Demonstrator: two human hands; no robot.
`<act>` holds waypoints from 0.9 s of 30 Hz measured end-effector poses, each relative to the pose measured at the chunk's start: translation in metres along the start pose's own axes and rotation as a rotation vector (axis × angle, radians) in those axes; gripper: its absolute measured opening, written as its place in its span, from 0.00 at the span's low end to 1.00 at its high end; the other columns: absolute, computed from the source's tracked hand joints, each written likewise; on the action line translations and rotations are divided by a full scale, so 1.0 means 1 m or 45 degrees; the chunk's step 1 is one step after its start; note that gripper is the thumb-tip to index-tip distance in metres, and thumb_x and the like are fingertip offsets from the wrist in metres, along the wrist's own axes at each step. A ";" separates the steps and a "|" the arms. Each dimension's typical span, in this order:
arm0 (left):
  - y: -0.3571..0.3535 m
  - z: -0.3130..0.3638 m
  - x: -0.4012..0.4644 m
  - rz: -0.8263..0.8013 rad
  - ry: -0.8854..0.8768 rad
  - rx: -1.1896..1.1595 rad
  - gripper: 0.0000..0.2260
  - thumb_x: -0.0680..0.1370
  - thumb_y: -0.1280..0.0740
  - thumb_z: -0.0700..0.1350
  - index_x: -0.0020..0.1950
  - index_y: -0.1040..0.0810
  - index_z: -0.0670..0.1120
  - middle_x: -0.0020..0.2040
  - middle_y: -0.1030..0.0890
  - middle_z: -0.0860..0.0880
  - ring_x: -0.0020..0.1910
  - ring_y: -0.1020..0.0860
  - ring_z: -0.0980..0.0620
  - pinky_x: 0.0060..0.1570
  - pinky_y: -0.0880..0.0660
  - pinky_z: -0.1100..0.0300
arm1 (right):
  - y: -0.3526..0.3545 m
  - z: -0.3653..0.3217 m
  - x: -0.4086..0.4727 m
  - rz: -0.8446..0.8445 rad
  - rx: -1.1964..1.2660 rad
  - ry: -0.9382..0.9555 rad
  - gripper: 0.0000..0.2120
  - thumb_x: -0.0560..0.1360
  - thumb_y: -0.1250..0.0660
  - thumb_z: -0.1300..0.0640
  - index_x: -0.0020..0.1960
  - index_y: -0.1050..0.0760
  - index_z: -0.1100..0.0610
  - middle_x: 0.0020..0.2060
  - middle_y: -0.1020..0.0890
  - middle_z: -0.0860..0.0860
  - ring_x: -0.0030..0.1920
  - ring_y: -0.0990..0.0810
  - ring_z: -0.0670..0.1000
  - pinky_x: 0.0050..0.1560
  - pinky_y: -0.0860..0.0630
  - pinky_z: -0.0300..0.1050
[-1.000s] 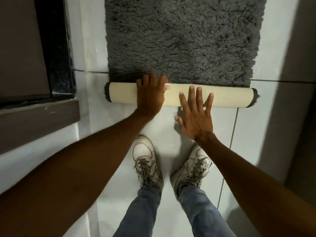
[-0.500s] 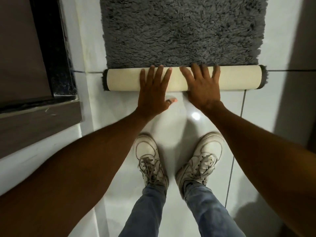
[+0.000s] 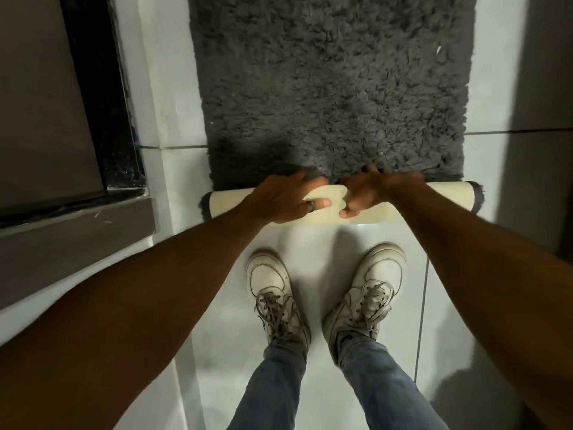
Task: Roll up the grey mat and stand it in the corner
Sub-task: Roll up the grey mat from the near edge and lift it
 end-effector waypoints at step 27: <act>0.030 0.004 0.024 0.415 0.393 0.385 0.43 0.69 0.27 0.66 0.78 0.32 0.45 0.71 0.25 0.39 0.69 0.26 0.36 0.71 0.36 0.30 | 0.072 0.019 -0.005 0.688 -0.163 0.006 0.48 0.61 0.19 0.46 0.76 0.38 0.47 0.70 0.24 0.58 0.72 0.29 0.65 0.73 0.40 0.77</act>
Point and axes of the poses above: each hand's wrist, its own x-axis towards the middle knuckle, its own y-axis out of the back of the hand, z = x × y, the point moved 8 cm from there along x, towards the middle knuckle
